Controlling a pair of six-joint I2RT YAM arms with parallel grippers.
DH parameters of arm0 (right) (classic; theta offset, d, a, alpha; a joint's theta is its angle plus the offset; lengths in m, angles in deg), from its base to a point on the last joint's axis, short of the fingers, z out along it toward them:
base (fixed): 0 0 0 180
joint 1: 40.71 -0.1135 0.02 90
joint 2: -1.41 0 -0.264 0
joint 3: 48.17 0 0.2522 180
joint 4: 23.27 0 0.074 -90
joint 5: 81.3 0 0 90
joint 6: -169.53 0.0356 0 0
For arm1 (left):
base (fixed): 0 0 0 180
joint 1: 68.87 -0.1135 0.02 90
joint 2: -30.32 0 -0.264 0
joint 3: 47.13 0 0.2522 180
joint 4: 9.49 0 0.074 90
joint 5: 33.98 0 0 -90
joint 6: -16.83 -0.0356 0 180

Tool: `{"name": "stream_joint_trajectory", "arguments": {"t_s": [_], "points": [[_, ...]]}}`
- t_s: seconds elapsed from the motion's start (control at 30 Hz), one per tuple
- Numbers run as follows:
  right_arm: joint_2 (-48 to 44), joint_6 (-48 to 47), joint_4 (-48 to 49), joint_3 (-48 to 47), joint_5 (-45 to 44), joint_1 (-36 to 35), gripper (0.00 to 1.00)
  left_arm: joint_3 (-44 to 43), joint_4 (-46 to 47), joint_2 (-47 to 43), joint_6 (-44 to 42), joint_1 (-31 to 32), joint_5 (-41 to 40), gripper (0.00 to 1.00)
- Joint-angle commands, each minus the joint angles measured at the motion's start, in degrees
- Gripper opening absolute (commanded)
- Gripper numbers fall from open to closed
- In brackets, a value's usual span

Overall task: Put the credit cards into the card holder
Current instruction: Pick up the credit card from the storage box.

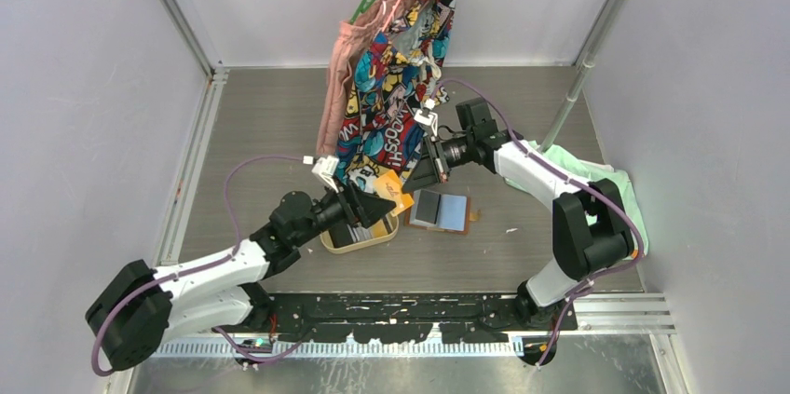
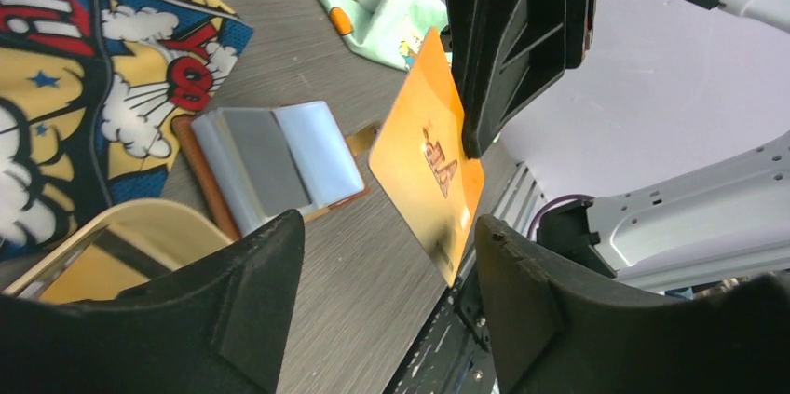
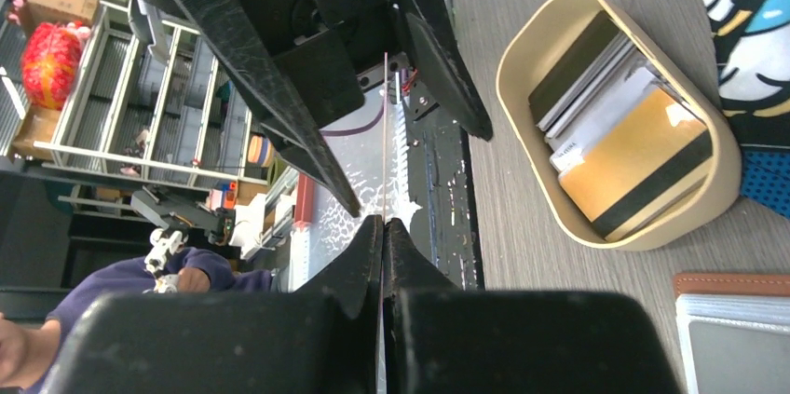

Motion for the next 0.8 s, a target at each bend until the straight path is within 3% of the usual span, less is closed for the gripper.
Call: {"name": "stream_joint_trajectory", "arguments": {"t_s": [0.0, 0.23, 0.47, 0.77], "points": [[-3.17, -1.8, 1.92, -0.45, 3.93, 0.27, 0.01, -3.32, 11.0, 3.27, 1.75, 0.11, 2.72, 0.65], [-4.54, -6.23, -2.09, -1.33, 5.52, 0.28, 0.01, -2.46, 21.05, 6.98, 7.31, -1.84, 6.13, 0.48], [-5.0, -7.08, -2.73, -1.41, 5.72, 0.29, 0.01, -1.92, 26.89, 8.5, 10.37, -4.15, 11.28, 0.25], [-5.9, -8.68, -3.87, -1.68, 6.14, 0.61, 0.01, -1.56, 23.44, 6.26, 9.68, -5.42, 13.93, 0.23]]}}
